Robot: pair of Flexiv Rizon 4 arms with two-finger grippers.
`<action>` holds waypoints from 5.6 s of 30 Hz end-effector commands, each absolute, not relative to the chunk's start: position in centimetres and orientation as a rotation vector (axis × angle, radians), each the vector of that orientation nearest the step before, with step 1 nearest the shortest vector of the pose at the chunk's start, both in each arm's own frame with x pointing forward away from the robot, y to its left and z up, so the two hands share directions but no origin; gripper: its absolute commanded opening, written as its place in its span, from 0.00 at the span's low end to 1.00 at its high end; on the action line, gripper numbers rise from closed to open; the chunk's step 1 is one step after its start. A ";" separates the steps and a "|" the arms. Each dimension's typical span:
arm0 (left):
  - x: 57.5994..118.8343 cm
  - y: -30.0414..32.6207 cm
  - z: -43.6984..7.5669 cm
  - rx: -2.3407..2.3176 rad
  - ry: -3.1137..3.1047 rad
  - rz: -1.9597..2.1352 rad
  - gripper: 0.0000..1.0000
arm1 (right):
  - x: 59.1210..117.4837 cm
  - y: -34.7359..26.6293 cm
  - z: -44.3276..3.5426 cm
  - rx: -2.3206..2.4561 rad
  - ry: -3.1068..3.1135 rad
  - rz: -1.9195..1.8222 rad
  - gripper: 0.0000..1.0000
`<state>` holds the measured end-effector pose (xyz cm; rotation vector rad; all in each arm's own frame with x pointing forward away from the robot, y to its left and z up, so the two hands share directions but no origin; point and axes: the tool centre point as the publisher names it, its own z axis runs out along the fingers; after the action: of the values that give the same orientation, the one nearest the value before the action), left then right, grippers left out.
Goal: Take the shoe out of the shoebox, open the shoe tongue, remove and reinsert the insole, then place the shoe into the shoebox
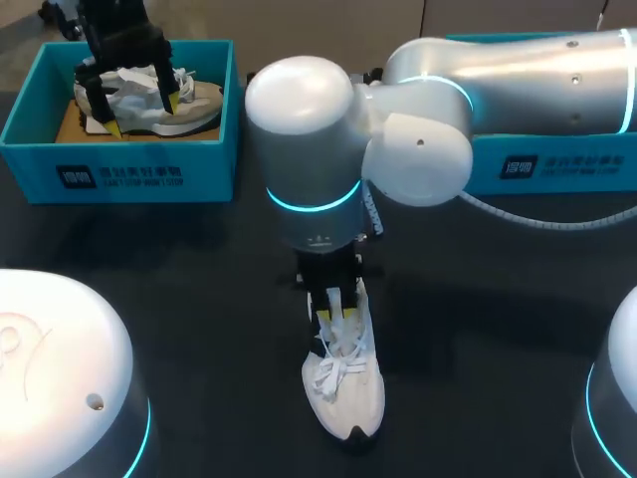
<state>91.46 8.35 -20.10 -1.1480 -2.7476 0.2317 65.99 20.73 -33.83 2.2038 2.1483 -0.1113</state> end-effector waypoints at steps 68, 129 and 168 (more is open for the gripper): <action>91.5 8.3 -20.1 -1.148 -2.745 0.228 1.00 | 78.8 19.2 -33.4 -0.474 2.999 -0.166 1.00; 91.5 8.3 -20.1 -1.148 -2.745 0.228 1.00 | 82.2 11.8 -25.0 0.034 2.995 -0.155 0.00; 91.5 8.3 -20.1 -1.148 -2.745 0.228 1.00 | 92.8 1.7 -15.3 -0.105 2.900 -0.179 0.00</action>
<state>91.46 8.34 -20.10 -1.1480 -2.7475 0.2317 93.19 2.17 -15.30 -0.0993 2.9069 -0.1961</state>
